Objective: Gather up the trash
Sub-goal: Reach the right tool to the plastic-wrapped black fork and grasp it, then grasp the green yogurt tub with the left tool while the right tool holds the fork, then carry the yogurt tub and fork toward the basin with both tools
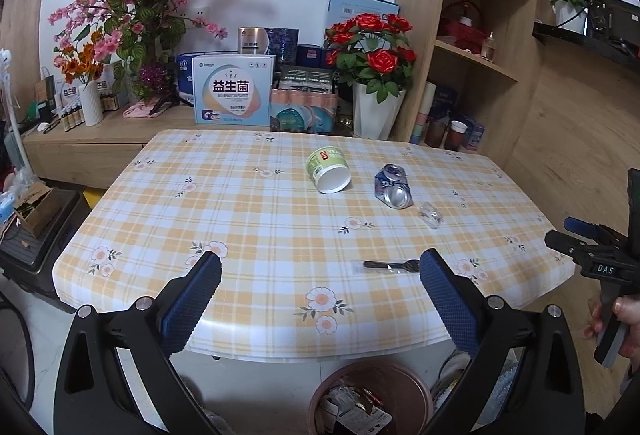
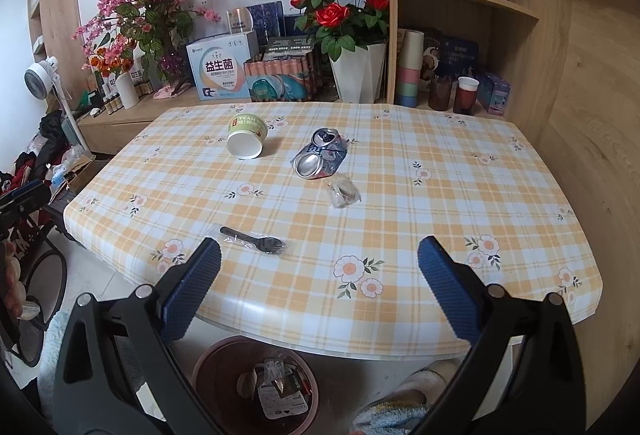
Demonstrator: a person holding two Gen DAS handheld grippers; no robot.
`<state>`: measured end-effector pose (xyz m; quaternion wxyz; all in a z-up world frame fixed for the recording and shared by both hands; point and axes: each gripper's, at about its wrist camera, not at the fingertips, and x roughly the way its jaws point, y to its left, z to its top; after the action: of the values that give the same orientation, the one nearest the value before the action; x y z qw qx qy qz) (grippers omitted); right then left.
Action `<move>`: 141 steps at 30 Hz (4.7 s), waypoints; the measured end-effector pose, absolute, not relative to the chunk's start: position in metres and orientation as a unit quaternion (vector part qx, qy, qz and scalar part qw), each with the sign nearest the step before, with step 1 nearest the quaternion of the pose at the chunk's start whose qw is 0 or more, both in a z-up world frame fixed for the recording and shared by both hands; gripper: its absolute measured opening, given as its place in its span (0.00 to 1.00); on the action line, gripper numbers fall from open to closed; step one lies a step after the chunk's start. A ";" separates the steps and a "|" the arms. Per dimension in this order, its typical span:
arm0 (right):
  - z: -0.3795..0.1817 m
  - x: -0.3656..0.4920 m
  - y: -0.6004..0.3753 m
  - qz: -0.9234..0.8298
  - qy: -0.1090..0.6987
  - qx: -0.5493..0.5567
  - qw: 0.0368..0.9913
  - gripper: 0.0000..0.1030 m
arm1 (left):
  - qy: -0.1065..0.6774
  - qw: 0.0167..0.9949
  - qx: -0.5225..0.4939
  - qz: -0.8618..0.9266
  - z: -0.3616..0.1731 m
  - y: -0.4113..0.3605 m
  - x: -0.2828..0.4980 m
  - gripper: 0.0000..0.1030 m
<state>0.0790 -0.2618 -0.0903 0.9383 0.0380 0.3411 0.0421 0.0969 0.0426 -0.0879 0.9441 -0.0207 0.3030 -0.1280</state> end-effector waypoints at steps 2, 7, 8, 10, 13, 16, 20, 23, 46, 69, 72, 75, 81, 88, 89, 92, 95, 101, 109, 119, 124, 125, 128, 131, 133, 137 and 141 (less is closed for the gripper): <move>-0.094 0.084 -0.262 0.041 0.345 0.038 0.937 0.94 | 0.305 0.944 -0.019 -0.126 -0.090 0.043 0.102 0.94; -0.103 0.095 -0.263 0.040 0.352 0.042 0.934 0.94 | 0.315 0.941 -0.016 -0.124 -0.097 0.042 0.114 0.94; -0.105 0.097 -0.264 0.040 0.353 0.042 0.934 0.94 | 0.318 0.940 -0.016 -0.125 -0.098 0.042 0.117 0.94; -0.110 0.102 -0.265 0.039 0.358 0.042 0.932 0.94 | 0.322 0.939 -0.015 -0.123 -0.102 0.041 0.120 0.94; -0.118 0.109 -0.267 0.039 0.365 0.045 0.929 0.94 | 0.327 0.937 -0.014 -0.120 -0.105 0.042 0.126 0.94; -0.129 0.117 -0.267 0.039 0.376 0.047 0.925 0.94 | 0.332 0.936 -0.013 -0.117 -0.110 0.043 0.132 0.94; -0.145 0.130 -0.266 0.045 0.392 0.050 0.917 0.94 | 0.344 0.932 -0.013 -0.113 -0.120 0.043 0.142 0.94; -0.160 0.143 -0.257 0.062 0.406 0.037 0.911 0.94 | 0.349 0.930 -0.016 -0.111 -0.126 0.042 0.150 0.94; -0.239 0.256 -0.145 0.246 0.495 -0.118 0.825 0.42 | 0.386 0.918 -0.031 -0.089 -0.167 0.050 0.199 0.94; -0.206 0.236 -0.262 0.106 0.417 0.070 0.900 0.14 | 0.408 0.901 -0.033 -0.142 -0.180 -0.011 0.283 0.94; -0.205 0.236 -0.271 0.092 0.414 0.071 0.903 0.14 | 0.405 0.902 -0.043 -0.145 -0.174 -0.024 0.317 0.94; -0.205 0.237 -0.277 0.085 0.412 0.071 0.904 0.14 | 0.412 0.898 -0.081 -0.133 -0.177 -0.030 0.353 0.94; -0.206 0.235 -0.289 0.079 0.410 0.094 0.904 0.14 | 0.420 0.897 -0.075 -0.111 -0.191 -0.054 0.415 0.93; -0.208 0.233 -0.290 0.076 0.419 0.070 0.902 0.14 | 0.441 0.891 -0.068 -0.082 -0.209 -0.060 0.456 0.92; -0.209 0.233 -0.291 0.075 0.419 0.069 0.902 0.14 | 0.442 0.891 -0.059 -0.080 -0.212 -0.062 0.459 0.92; -0.212 0.232 -0.292 0.072 0.423 0.076 0.900 0.14 | 0.453 0.886 -0.058 -0.081 -0.222 -0.062 0.465 0.86; -0.214 0.230 -0.291 0.074 0.424 0.075 0.899 0.14 | 0.459 0.883 -0.055 -0.084 -0.224 -0.062 0.462 0.74; -0.216 0.227 -0.285 0.077 0.425 0.084 0.898 0.14 | 0.448 0.887 -0.030 -0.113 -0.219 -0.063 0.436 0.73; -0.207 0.207 -0.273 0.084 0.420 0.090 0.899 0.14 | 0.424 0.894 0.011 -0.144 -0.195 -0.060 0.389 0.73; -0.178 0.174 -0.264 0.098 0.397 0.103 0.907 0.14 | 0.390 0.896 0.021 -0.212 -0.141 -0.032 0.273 0.73; -0.158 0.152 -0.256 0.106 0.381 0.106 0.912 0.14 | 0.388 0.890 0.011 -0.239 -0.126 -0.027 0.209 0.74; -0.155 0.147 -0.255 0.108 0.378 0.106 0.913 0.14 | 0.386 0.890 0.011 -0.243 -0.124 -0.027 0.197 0.74; -0.145 0.130 -0.251 0.111 0.368 0.106 0.917 0.14 | 0.385 0.887 0.008 -0.254 -0.122 -0.029 0.158 0.74; -0.137 0.115 -0.249 0.114 0.361 0.106 0.920 0.14 | 0.392 0.881 0.006 -0.265 -0.127 -0.034 0.127 0.74; -0.132 0.107 -0.248 0.116 0.355 0.104 0.922 0.14 | 0.397 0.877 0.009 -0.271 -0.131 -0.037 0.108 0.74; -0.128 0.091 -0.245 0.120 0.351 0.104 0.923 0.14 | 0.413 0.867 0.001 -0.280 -0.141 -0.039 0.082 0.74; -0.127 0.080 -0.245 0.122 0.350 0.103 0.923 0.14 | 0.430 0.856 -0.002 -0.287 -0.154 -0.043 0.067 0.74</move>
<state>0.0801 -0.2446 -0.1267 0.9230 0.1029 0.3502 0.1220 0.0668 -0.0432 -0.1544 0.8558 -0.0016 0.4303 -0.2871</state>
